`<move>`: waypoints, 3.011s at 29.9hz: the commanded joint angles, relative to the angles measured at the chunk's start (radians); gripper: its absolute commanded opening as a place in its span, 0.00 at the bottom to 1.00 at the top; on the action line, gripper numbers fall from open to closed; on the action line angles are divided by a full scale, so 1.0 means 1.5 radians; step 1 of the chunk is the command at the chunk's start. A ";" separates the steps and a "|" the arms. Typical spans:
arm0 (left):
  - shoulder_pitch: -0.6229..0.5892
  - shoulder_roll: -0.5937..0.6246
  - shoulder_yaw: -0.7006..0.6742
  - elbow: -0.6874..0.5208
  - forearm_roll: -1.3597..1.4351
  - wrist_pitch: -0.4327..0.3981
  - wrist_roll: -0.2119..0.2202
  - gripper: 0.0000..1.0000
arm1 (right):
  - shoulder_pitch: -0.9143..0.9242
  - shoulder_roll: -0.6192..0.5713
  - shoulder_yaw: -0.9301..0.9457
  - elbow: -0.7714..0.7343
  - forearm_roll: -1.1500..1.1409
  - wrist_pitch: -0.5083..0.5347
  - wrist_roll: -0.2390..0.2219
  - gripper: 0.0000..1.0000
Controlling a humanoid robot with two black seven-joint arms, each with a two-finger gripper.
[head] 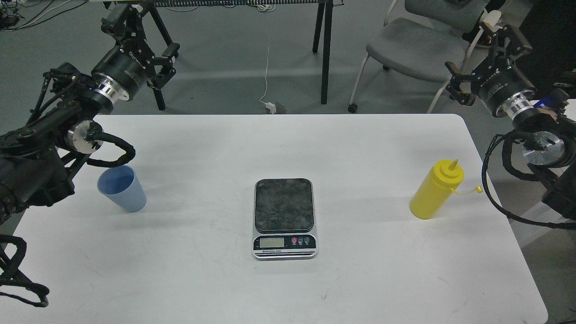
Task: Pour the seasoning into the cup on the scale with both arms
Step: 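Move the left gripper down toward the blue cup, then close the left gripper around the blue cup, then lift the blue cup and carry it onto the scale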
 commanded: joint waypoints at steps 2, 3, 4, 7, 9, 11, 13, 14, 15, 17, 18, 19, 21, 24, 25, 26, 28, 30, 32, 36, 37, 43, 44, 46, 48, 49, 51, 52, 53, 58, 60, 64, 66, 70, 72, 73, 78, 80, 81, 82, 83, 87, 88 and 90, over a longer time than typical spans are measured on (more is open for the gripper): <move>-0.006 0.063 0.090 -0.010 0.076 -0.019 0.000 0.99 | 0.000 0.000 -0.001 0.000 0.000 0.000 0.000 1.00; -0.013 0.082 0.114 -0.023 0.109 -0.019 0.000 0.99 | 0.000 -0.001 -0.001 0.001 0.000 0.000 0.000 1.00; -0.023 0.102 0.134 -0.034 0.150 -0.019 0.000 0.99 | 0.000 -0.002 -0.001 0.001 0.000 0.000 0.000 1.00; -0.039 0.158 0.162 -0.069 0.327 -0.019 0.000 0.99 | -0.001 -0.003 -0.001 0.001 0.000 0.000 0.000 1.00; -0.043 0.203 0.157 -0.090 0.447 -0.019 0.000 0.99 | -0.001 -0.003 -0.001 0.001 0.000 0.000 0.001 1.00; -0.044 0.240 0.158 -0.104 0.548 -0.019 0.000 0.99 | -0.002 -0.003 -0.001 0.001 0.000 0.000 0.001 1.00; -0.044 0.259 0.157 -0.113 0.623 -0.019 0.000 0.99 | -0.007 -0.003 0.001 0.005 0.000 0.000 0.001 1.00; -0.043 0.264 0.160 -0.121 0.660 -0.019 0.000 0.99 | -0.008 -0.002 0.001 0.006 0.000 0.000 0.002 1.00; -0.042 0.270 0.160 -0.127 0.693 -0.019 0.000 0.99 | -0.008 -0.002 0.001 0.006 0.000 0.000 0.002 1.00; -0.034 0.293 0.165 -0.139 0.759 0.012 0.000 0.99 | -0.009 -0.002 0.001 0.006 0.000 0.000 0.002 1.00; -0.031 0.299 0.165 -0.142 0.797 0.030 0.000 0.99 | -0.009 -0.002 0.001 0.007 0.000 0.000 0.002 1.00; -0.030 0.304 0.165 -0.144 0.824 0.041 0.000 0.99 | -0.009 -0.002 -0.001 0.007 0.000 0.000 0.002 1.00; -0.021 0.307 0.167 -0.147 0.870 0.064 0.000 0.99 | -0.009 -0.003 -0.001 0.010 0.000 0.000 0.002 1.00; -0.002 0.308 0.166 -0.150 0.877 0.075 0.000 0.99 | -0.009 -0.004 0.001 0.010 0.000 0.000 0.001 1.00; 0.002 0.308 0.166 -0.152 0.877 0.077 0.000 0.99 | -0.009 -0.004 -0.001 0.010 0.000 0.000 0.001 1.00; 0.005 0.308 0.166 -0.156 0.875 0.082 0.000 0.99 | -0.008 -0.004 0.001 0.010 0.000 0.000 0.002 1.00; 0.011 0.307 0.165 -0.161 0.872 0.090 0.000 0.99 | -0.009 -0.004 -0.001 0.011 0.000 0.000 0.002 1.00; 0.034 0.305 0.165 -0.161 0.872 0.111 0.000 0.99 | -0.009 -0.004 -0.001 0.011 0.000 0.000 0.001 1.00; 0.068 0.302 0.166 -0.159 0.874 0.135 0.000 0.99 | -0.009 -0.005 -0.001 0.011 -0.001 0.000 0.001 1.00; 0.108 0.298 0.167 -0.154 0.880 0.159 0.000 0.99 | -0.009 -0.006 -0.001 0.011 -0.001 0.000 0.002 1.00; 0.115 0.298 0.167 -0.151 0.881 0.164 0.000 0.99 | -0.009 -0.005 -0.001 0.012 -0.001 0.000 0.002 1.00; 0.142 0.295 0.167 -0.131 0.881 0.194 0.000 0.99 | -0.009 0.000 -0.001 0.012 -0.001 0.000 0.001 1.00; 0.143 0.293 0.167 -0.122 0.880 0.195 0.000 0.99 | -0.009 0.001 -0.002 0.012 -0.001 0.000 0.001 1.00; 0.143 0.284 0.168 -0.110 0.880 0.196 0.000 0.99 | -0.008 0.002 -0.002 0.012 -0.001 0.000 0.002 1.00; 0.144 0.276 0.168 -0.103 0.880 0.195 0.000 0.99 | -0.008 0.002 -0.002 0.012 -0.001 0.000 0.001 1.00; 0.145 0.275 0.168 -0.102 0.880 0.195 0.000 0.99 | -0.008 0.002 -0.002 0.012 -0.002 0.000 0.001 1.00; 0.156 0.274 0.167 -0.101 0.879 0.196 0.000 0.99 | -0.008 0.000 -0.002 0.012 -0.001 0.000 0.001 1.00; 0.160 0.272 0.167 -0.101 0.877 0.196 0.000 0.99 | -0.008 -0.001 -0.002 0.012 -0.001 0.000 0.001 1.00; 0.163 0.267 0.167 -0.100 0.876 0.196 0.000 0.99 | -0.008 -0.002 -0.002 0.012 -0.001 0.000 0.001 1.00; 0.175 0.249 0.167 -0.092 0.875 0.204 0.000 0.99 | -0.009 -0.005 -0.002 0.016 -0.001 0.000 0.002 1.00; 0.177 0.246 0.167 -0.091 0.877 0.209 0.000 0.98 | -0.010 -0.006 -0.002 0.026 -0.002 0.000 0.001 1.00; 0.180 0.242 0.169 -0.090 0.883 0.226 0.000 0.65 | -0.012 -0.006 -0.002 0.029 -0.002 0.000 0.001 1.00; 0.179 0.244 0.187 -0.090 0.892 0.228 0.000 0.50 | -0.012 -0.006 -0.002 0.029 -0.002 0.000 0.001 1.00; 0.172 0.245 0.234 -0.090 0.910 0.261 0.000 0.14 | -0.012 -0.005 -0.002 0.029 -0.002 0.000 0.002 1.00; 0.168 0.247 0.244 -0.090 0.910 0.267 0.000 0.10 | -0.012 -0.005 -0.002 0.029 -0.002 0.000 0.002 1.00; 0.167 0.248 0.244 -0.090 0.910 0.266 0.000 0.08 | -0.012 -0.005 -0.002 0.028 -0.002 0.000 0.002 1.00; 0.165 0.251 0.244 -0.090 0.910 0.265 0.000 0.05 | -0.012 -0.002 -0.002 0.027 -0.002 0.000 0.002 1.00; 0.161 0.251 0.244 -0.090 0.910 0.264 0.000 0.04 | -0.012 -0.001 -0.002 0.027 -0.003 0.000 0.002 1.00; 0.155 0.251 0.244 -0.090 0.910 0.263 0.000 0.04 | -0.012 -0.001 -0.002 0.027 -0.003 0.000 0.002 1.00; 0.150 0.251 0.244 -0.091 0.910 0.262 0.000 0.03 | -0.012 -0.001 -0.002 0.027 -0.003 0.000 0.001 1.00; 0.145 0.252 0.244 -0.093 0.910 0.259 0.000 0.03 | -0.012 -0.001 -0.002 0.027 -0.003 0.000 0.002 1.00; 0.121 0.260 0.244 -0.099 0.909 0.231 0.000 0.02 | -0.012 -0.002 -0.001 0.026 -0.002 0.000 0.002 1.00; 0.113 0.268 0.242 -0.104 0.909 0.219 0.000 0.02 | -0.012 -0.002 -0.001 0.026 -0.002 0.000 0.002 1.00; 0.098 0.286 0.240 -0.136 0.909 0.199 0.000 0.02 | -0.012 -0.003 -0.001 0.026 -0.002 0.000 0.002 1.00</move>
